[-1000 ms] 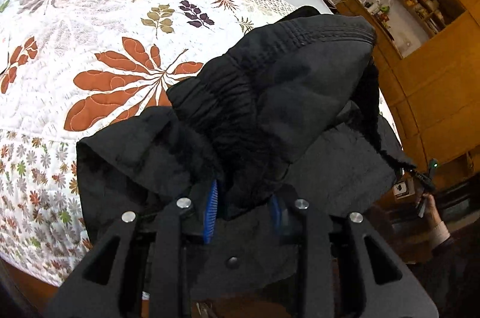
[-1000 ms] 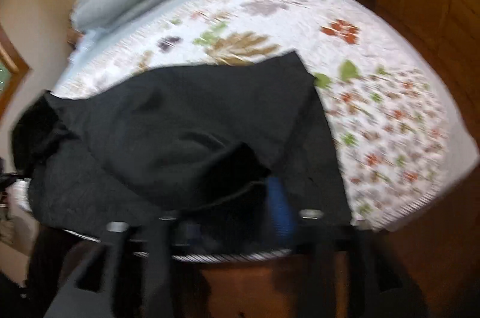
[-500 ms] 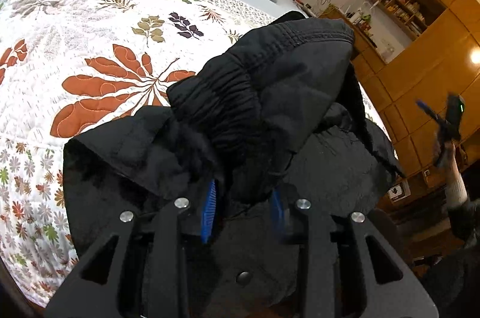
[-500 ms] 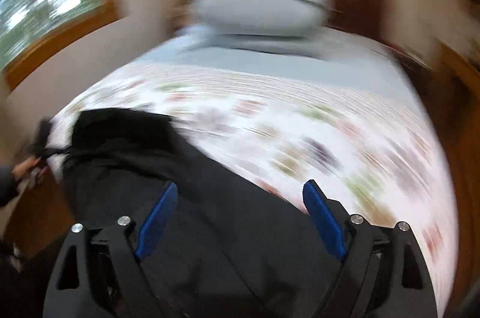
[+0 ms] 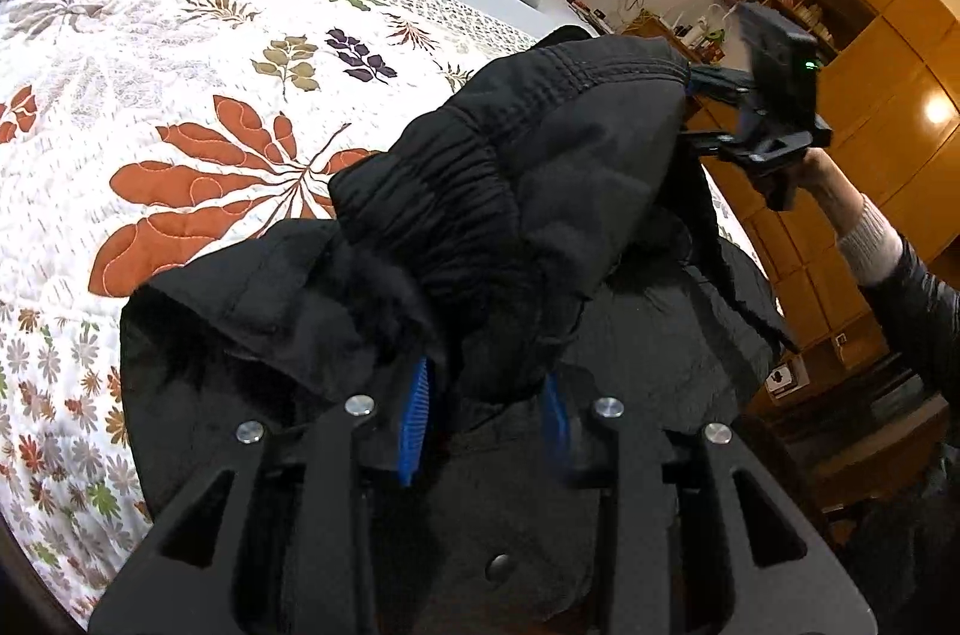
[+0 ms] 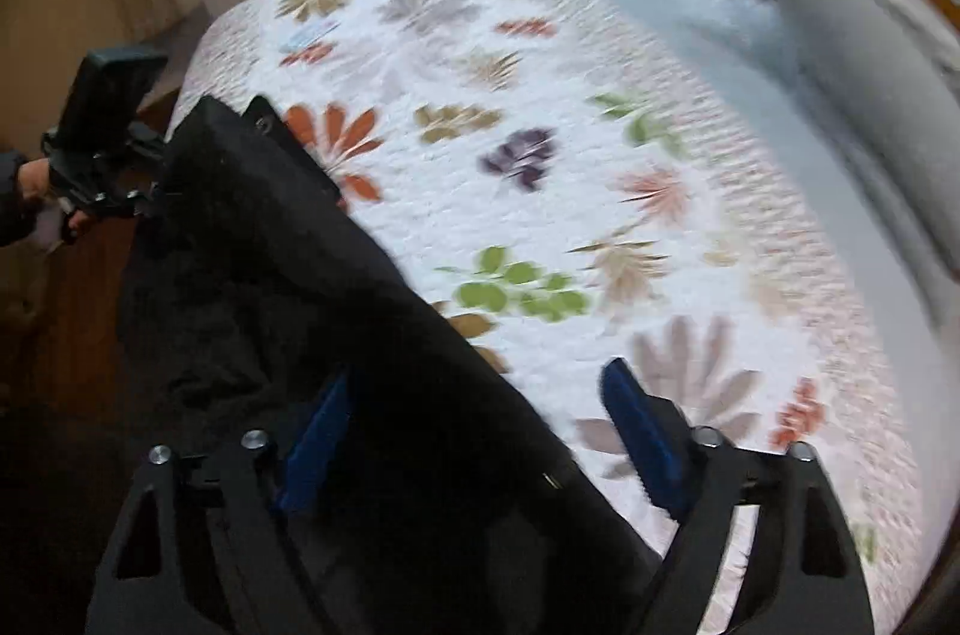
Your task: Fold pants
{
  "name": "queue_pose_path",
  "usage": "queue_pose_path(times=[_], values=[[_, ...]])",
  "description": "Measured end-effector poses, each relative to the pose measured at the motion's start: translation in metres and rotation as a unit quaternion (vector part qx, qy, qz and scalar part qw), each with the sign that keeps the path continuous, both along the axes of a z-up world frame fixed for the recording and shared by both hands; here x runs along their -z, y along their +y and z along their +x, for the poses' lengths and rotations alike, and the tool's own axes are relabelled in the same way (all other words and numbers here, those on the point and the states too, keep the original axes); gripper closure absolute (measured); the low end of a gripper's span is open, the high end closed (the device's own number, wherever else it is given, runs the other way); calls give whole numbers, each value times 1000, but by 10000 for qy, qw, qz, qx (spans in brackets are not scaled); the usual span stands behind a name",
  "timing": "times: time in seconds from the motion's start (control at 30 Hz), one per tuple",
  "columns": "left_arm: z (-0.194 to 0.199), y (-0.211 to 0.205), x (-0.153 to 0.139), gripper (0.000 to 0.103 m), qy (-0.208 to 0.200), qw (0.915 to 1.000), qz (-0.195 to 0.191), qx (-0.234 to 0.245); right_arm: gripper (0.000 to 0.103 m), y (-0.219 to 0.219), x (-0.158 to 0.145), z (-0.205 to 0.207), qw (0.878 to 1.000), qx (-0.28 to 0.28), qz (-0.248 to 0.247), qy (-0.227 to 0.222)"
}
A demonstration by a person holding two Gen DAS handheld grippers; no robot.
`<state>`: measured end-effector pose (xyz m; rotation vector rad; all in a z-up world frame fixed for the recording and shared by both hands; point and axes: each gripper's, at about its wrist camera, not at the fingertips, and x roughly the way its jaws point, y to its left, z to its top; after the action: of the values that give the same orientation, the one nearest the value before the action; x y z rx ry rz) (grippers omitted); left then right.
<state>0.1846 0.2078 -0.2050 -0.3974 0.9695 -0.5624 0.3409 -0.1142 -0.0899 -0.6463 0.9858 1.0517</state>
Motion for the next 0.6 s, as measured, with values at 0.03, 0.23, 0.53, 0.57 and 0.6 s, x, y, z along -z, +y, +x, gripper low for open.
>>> queue_pose_path(times=[0.03, 0.23, 0.53, 0.57, 0.6], values=[[-1, 3, 1, 70, 4, 10000, -2, 13, 62, 4, 3, 0, 10000, 27, -59, 45], [-6, -1, -13, 43, 11, 9999, 132, -24, 92, 5, -3, -19, 10000, 2, -18, -58], [-74, 8, -55, 13, 150, 9960, 731, -492, 93, -15, -42, -104, 9977, 105, 578, -339], [-86, 11, -56, 13, 256, 9966, 571, -542, 93, -14, -42, -115, 9976, 102, 565, -384], [-97, 12, -55, 13, 360, 9970, 397, -566, 93, -12, -39, -130, 9977, 69, 535, -420]])
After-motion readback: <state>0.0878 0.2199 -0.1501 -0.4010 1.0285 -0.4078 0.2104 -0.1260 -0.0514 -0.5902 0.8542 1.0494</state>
